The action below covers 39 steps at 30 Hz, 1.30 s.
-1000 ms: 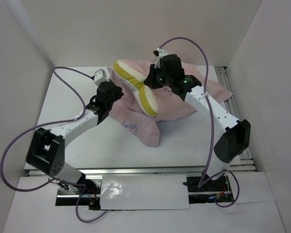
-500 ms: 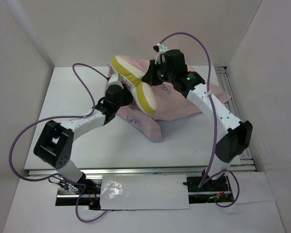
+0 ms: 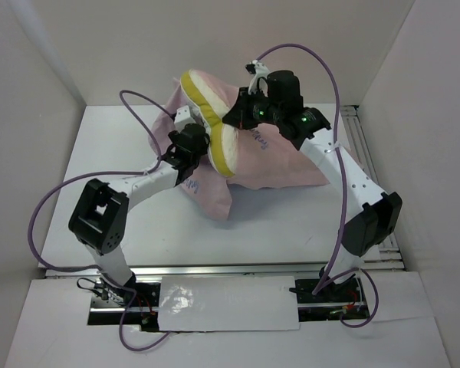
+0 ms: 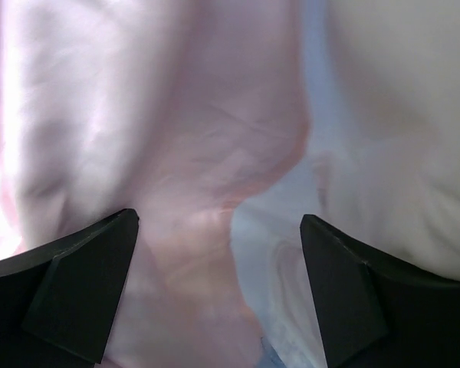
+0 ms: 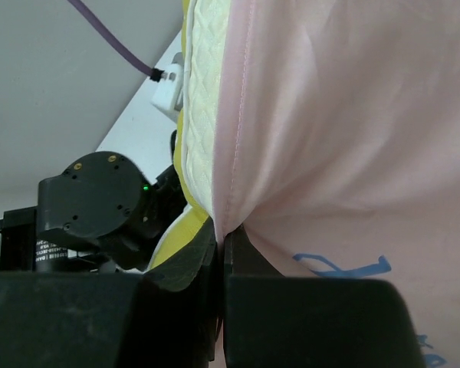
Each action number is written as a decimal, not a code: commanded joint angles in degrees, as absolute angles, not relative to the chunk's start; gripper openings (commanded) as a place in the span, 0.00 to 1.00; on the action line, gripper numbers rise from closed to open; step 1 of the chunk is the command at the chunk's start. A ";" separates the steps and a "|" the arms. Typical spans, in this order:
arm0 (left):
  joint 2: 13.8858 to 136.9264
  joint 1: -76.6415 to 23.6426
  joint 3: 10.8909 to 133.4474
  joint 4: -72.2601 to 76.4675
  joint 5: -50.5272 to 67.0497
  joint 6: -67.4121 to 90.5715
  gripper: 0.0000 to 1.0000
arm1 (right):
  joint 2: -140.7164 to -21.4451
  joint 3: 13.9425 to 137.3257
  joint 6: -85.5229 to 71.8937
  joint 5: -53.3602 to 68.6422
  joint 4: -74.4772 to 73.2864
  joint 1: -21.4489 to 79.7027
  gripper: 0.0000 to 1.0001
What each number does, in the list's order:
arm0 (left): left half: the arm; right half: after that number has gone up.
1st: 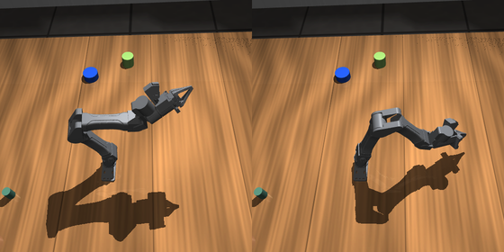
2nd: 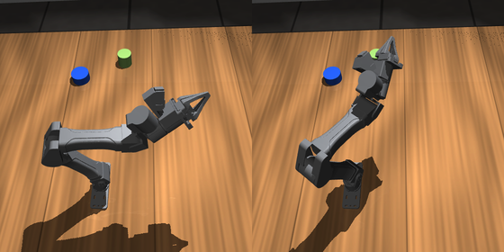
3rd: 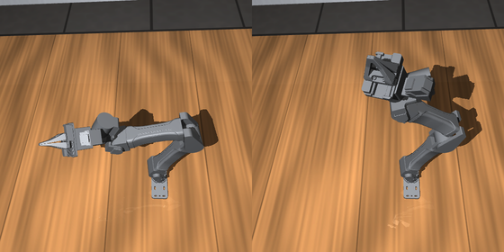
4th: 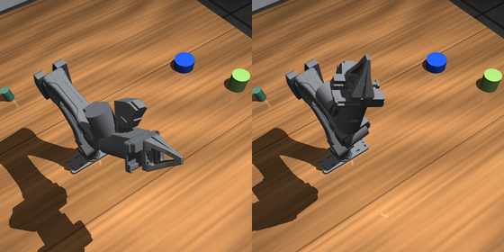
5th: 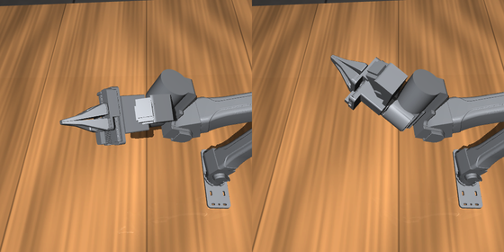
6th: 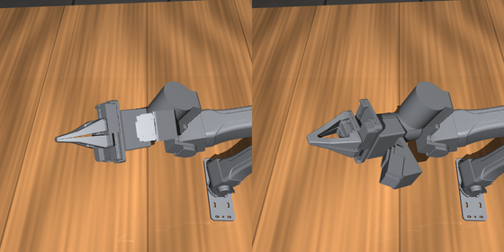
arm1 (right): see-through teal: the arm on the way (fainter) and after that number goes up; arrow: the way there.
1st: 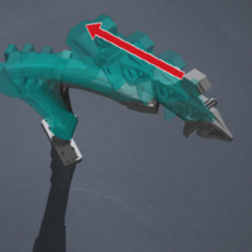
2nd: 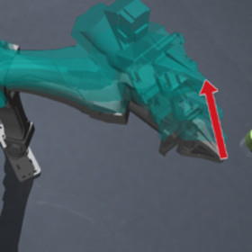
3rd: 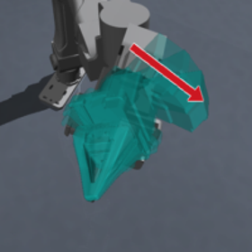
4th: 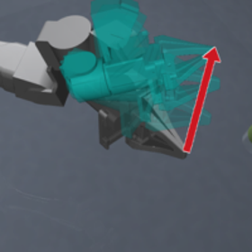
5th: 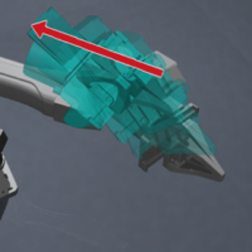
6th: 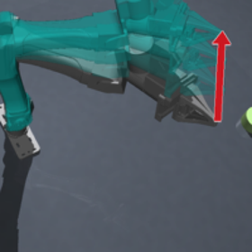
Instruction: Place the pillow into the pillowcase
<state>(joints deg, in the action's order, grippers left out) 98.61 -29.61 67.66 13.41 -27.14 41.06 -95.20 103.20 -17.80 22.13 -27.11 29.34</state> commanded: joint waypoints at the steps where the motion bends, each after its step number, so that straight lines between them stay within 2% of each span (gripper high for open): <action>1: 103.07 -30.32 73.99 7.58 -33.13 43.24 1.00 | -93.87 107.14 -19.95 31.81 -22.95 30.67 0.00; 8: 112.40 -30.32 80.58 5.02 -32.87 45.35 1.00 | -90.18 106.00 -20.48 34.89 -22.32 31.29 0.00; 9: 114.59 -30.32 81.55 4.49 -32.87 45.96 0.98 | -90.18 105.39 -20.48 34.89 -22.32 31.29 0.00; 12: 116.02 -29.80 83.23 1.42 -32.87 47.72 0.83 | -88.59 105.38 -20.48 32.70 -23.11 31.29 0.00; 13: 116.02 -29.27 83.23 1.41 -32.87 47.72 0.67 | -88.07 105.38 -19.96 31.65 -23.90 30.77 0.00; 16: 112.60 -28.13 79.38 2.10 -32.08 47.03 0.49 | -88.07 105.38 -19.42 28.31 -24.43 29.97 0.00; 18: 108.12 -27.43 75.35 1.24 -33.83 47.02 0.02 | -88.07 104.68 -18.90 27.08 -24.96 28.14 0.00; 19: 106.45 -26.90 74.02 0.62 -34.36 47.54 0.00 | -88.68 103.98 -18.90 27.07 -24.96 27.60 0.00; 23: 97.14 -23.74 66.20 0.09 -35.16 46.76 0.00 | -89.30 101.34 -18.37 24.27 -25.49 26.02 0.00; 27: 86.33 -21.89 56.63 0.62 -30.69 46.23 0.00 | -89.30 98.88 -16.10 14.96 -24.09 26.02 0.00; 30: 77.89 -21.88 50.83 3.68 -26.38 44.13 0.00 | -89.82 97.30 -11.45 13.63 -24.08 27.59 0.00; 33: 72.69 -21.88 47.73 9.47 -13.85 38.34 0.00 | -90.35 94.31 -9.85 15.72 -20.93 29.71 0.00; 36: 75.75 -21.88 50.00 7.83 -8.54 38.31 0.00 | -89.74 92.55 -10.55 23.80 -16.88 30.23 0.00; 37: 77.24 -21.88 52.10 6.78 -6.00 38.32 0.08 | -89.21 93.33 -10.55 24.86 -16.88 30.23 0.00; 39: 81.97 -21.88 53.43 6.77 -4.49 39.98 0.34 | -89.21 94.65 -10.55 24.87 -17.92 30.76 0.00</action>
<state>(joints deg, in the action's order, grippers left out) 76.44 -21.63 50.59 4.91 -12.25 40.51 -93.54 91.59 -11.49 19.84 -27.05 29.82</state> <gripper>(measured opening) 0.209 0.034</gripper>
